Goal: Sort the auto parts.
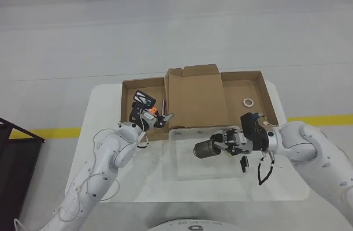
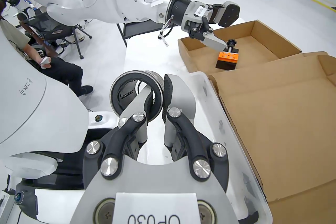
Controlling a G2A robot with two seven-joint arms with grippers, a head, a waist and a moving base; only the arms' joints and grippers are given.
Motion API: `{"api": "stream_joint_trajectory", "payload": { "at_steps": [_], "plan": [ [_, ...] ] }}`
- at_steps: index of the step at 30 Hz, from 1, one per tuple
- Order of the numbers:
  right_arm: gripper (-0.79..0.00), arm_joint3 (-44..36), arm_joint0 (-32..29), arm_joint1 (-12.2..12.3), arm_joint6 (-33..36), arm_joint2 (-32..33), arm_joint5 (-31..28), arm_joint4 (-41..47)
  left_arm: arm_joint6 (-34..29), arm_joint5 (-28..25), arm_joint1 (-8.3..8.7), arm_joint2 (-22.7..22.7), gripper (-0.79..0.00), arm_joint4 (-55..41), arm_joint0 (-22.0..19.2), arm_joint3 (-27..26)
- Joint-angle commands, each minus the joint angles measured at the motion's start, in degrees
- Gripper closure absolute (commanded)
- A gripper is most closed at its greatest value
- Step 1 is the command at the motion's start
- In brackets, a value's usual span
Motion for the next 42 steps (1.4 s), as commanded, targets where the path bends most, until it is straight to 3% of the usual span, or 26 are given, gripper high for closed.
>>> {"api": "stream_joint_trajectory", "payload": {
  "at_steps": [1, 6, 12, 18, 21, 34, 40, 42],
  "plan": [
    [0.000, 0.0, 0.0, 0.0, 0.0, 0.0, 0.0, 0.0, 0.0, 0.0, 0.00, 0.0, -0.785, 0.0, 0.0, 0.0],
    [0.000, -0.1, 0.0, -0.1, -0.7, 0.5, 0.6, 0.2, 0.0, 0.0, 0.00, 0.0, -0.785, 0.0, 0.0, 0.0],
    [0.000, 7.0, 0.4, 0.6, -4.0, 7.7, 4.5, 8.6, 0.0, 0.0, 0.00, 0.0, -0.785, 0.0, 0.0, 0.0],
    [0.000, 11.5, 0.8, 0.8, -3.1, 12.7, 20.0, 10.8, 0.0, 0.0, 0.00, 0.0, -0.785, 0.0, 0.0, 0.0],
    [0.000, 13.2, 3.3, 0.0, -2.8, 10.5, 31.1, 7.8, 0.0, 0.0, 0.00, 0.0, -0.785, 0.0, 0.0, 0.0],
    [0.000, 23.2, 11.1, -3.7, 1.2, -2.8, 58.1, -12.5, 0.0, 0.0, 0.00, 0.0, -0.785, 0.0, 0.0, 0.0],
    [0.000, 25.7, 13.5, -5.1, 2.9, -5.7, 59.7, -15.7, 0.0, 0.0, 0.00, 0.0, -0.785, 0.0, 0.0, 0.0],
    [-0.049, 25.9, 13.7, -5.3, 2.9, -5.9, 59.6, -16.2, 0.0, 0.0, 0.00, 0.0, -0.785, 0.0, 0.0, 0.0]
  ]
}}
